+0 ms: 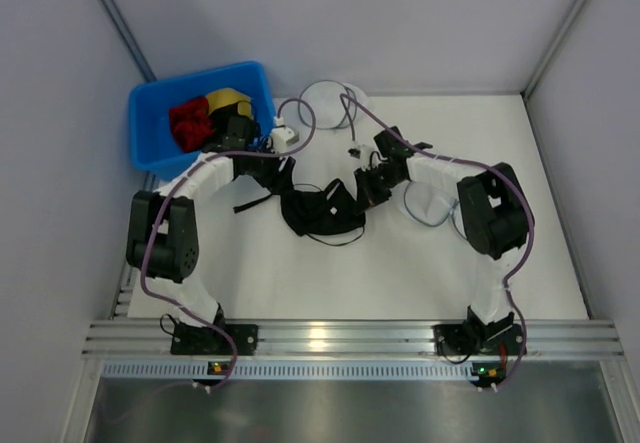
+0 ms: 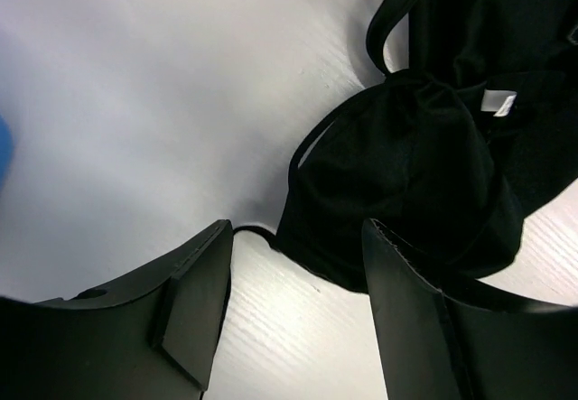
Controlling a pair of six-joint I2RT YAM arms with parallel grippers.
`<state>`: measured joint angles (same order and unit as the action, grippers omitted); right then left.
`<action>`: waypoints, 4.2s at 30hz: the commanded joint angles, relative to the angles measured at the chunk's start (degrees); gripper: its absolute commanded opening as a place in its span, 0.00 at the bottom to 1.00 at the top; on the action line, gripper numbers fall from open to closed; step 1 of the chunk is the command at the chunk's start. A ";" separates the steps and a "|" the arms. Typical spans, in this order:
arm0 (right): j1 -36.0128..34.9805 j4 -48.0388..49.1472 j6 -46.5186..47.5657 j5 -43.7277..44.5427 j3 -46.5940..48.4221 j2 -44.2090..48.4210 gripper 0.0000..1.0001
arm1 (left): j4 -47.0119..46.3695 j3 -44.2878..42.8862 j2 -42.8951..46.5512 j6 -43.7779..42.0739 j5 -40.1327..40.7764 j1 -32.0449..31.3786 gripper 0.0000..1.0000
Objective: Place the bra in the laundry bag and zip it closed
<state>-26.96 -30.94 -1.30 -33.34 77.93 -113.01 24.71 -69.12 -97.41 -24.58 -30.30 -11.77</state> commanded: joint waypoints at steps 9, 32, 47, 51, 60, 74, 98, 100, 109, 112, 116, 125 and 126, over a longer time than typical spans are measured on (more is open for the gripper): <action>1.21 0.36 0.69 2.23 -1.20 5.70 0.00 | 0.60 -7.34 -10.87 -2.58 -2.48 -0.62 0.52; 2.00 3.87 -2.57 0.65 -8.23 11.41 0.00 | 8.86 10.50 10.91 19.76 10.79 2.10 0.45; 2.00 5.19 -5.29 5.83 -10.52 13.26 0.00 | 8.87 3.91 2.76 14.12 14.31 20.56 0.60; 2.00 5.10 -5.03 5.83 -10.69 13.26 0.00 | 6.15 2.59 -0.15 14.56 15.80 20.47 0.62; 2.00 4.92 -4.85 5.83 -10.34 12.73 0.00 | 0.44 3.55 -2.88 14.82 18.87 16.52 0.66; 1.91 4.40 -4.15 5.92 -10.61 13.69 0.00 | 1.74 12.42 -3.59 11.49 26.70 17.21 0.23; 1.91 5.54 -4.85 4.43 -11.75 14.93 0.00 | 9.21 25.62 29.54 -3.37 6.41 23.37 0.00; 1.91 5.45 -4.76 4.34 -11.49 14.75 0.00 | 10.00 24.83 34.55 -4.42 0.88 23.37 0.00; 1.21 5.71 -4.59 3.72 -11.05 13.87 0.00 | 11.41 16.66 34.75 -1.88 -11.08 17.15 0.00; 0.94 5.80 -4.59 3.63 -11.05 13.70 0.00 | 8.00 13.84 31.49 1.01 -10.23 12.24 0.00; 0.86 5.80 -4.24 3.55 -10.87 13.43 0.00 | 1.23 13.31 28.16 4.96 -4.51 1.24 0.00; 0.59 5.71 -3.27 3.72 -11.57 13.17 0.00 | -15.03 9.89 13.31 16.66 6.74 -7.83 0.00; 0.59 5.63 -3.36 3.64 -11.49 13.08 0.00 | -15.91 9.62 12.08 17.10 7.53 -8.35 0.00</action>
<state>-25.76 -26.98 -5.54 -28.64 65.89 -100.82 17.58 -56.69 -82.83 -12.49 -27.18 -19.22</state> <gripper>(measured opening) 0.011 0.012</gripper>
